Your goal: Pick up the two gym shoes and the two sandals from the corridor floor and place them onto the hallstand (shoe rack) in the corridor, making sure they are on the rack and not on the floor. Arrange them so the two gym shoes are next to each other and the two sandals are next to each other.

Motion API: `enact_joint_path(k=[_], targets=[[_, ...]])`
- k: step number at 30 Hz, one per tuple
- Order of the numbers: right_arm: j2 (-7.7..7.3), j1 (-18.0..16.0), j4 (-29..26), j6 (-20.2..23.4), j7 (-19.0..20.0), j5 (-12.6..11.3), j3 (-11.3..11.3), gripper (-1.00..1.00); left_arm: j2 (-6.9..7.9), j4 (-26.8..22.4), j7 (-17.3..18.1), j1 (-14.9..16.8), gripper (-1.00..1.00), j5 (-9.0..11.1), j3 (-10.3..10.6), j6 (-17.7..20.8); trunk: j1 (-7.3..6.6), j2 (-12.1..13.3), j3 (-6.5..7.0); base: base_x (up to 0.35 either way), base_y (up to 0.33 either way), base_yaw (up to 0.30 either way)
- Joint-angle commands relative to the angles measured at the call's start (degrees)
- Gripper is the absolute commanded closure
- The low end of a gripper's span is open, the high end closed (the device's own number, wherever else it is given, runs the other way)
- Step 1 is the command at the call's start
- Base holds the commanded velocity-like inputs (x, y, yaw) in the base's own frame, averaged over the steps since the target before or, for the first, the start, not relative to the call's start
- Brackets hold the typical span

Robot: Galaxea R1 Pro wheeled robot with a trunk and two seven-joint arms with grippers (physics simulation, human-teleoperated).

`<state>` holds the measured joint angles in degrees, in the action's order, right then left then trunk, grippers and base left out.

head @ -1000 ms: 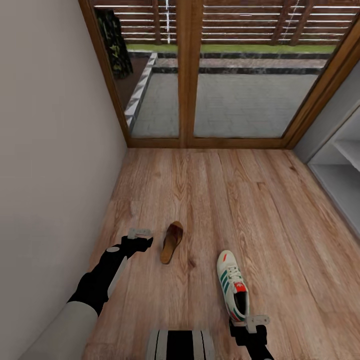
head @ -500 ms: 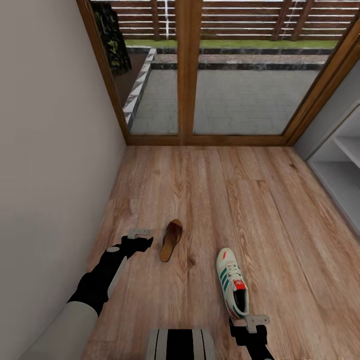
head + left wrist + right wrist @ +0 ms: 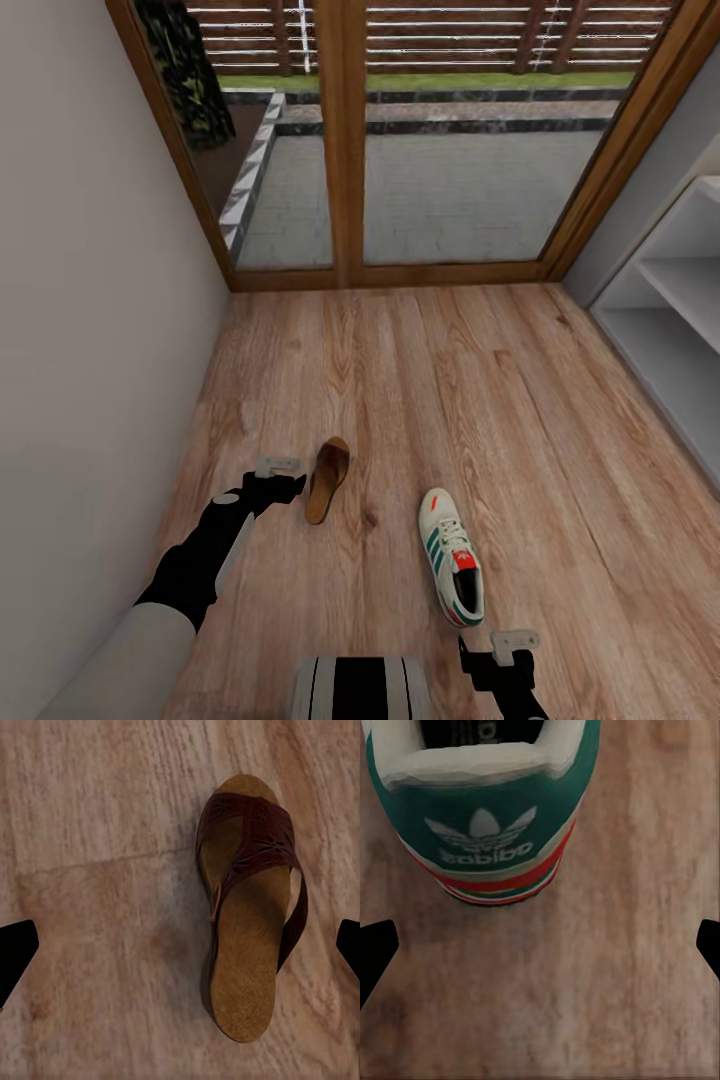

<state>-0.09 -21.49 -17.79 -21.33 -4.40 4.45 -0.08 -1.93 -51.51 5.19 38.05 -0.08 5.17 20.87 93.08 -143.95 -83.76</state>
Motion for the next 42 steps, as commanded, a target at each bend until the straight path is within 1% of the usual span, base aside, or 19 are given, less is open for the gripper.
enact_joint_path(k=[1,5,20,29,42], targets=[[0.00,0.0,0.0,-0.1,-0.3,0.5,0.0,-1.00,-0.01,-0.1,0.2,0.0,-1.00,0.0,0.0,0.3,0.01,0.0,-0.26,0.000,0.000,-0.013],[0.05,0.0,0.0,-0.1,-0.3,0.5,0.0,-1.00,-0.01,-0.1,0.2,0.0,-1.00,0.0,0.0,0.3,0.12,-0.1,-1.15,0.000,0.000,-0.008],[0.09,0.0,0.0,-0.1,-0.3,0.5,0.0,-1.00,0.16,0.0,0.1,0.0,-1.00,0.0,-0.1,0.3,0.12,-0.1,-1.15,0.001,0.000,-0.001],[0.09,0.0,0.0,-0.1,-0.3,0.5,0.0,-1.00,0.17,0.0,0.1,0.0,-1.00,0.0,-0.1,0.3,0.12,-0.1,-1.15,0.093,0.027,0.000],[0.09,0.0,0.0,-0.1,-0.3,0.5,0.0,-1.00,0.17,0.0,0.1,0.0,-1.00,0.0,-0.1,0.3,0.12,-0.1,-1.15,0.012,0.003,0.000]])
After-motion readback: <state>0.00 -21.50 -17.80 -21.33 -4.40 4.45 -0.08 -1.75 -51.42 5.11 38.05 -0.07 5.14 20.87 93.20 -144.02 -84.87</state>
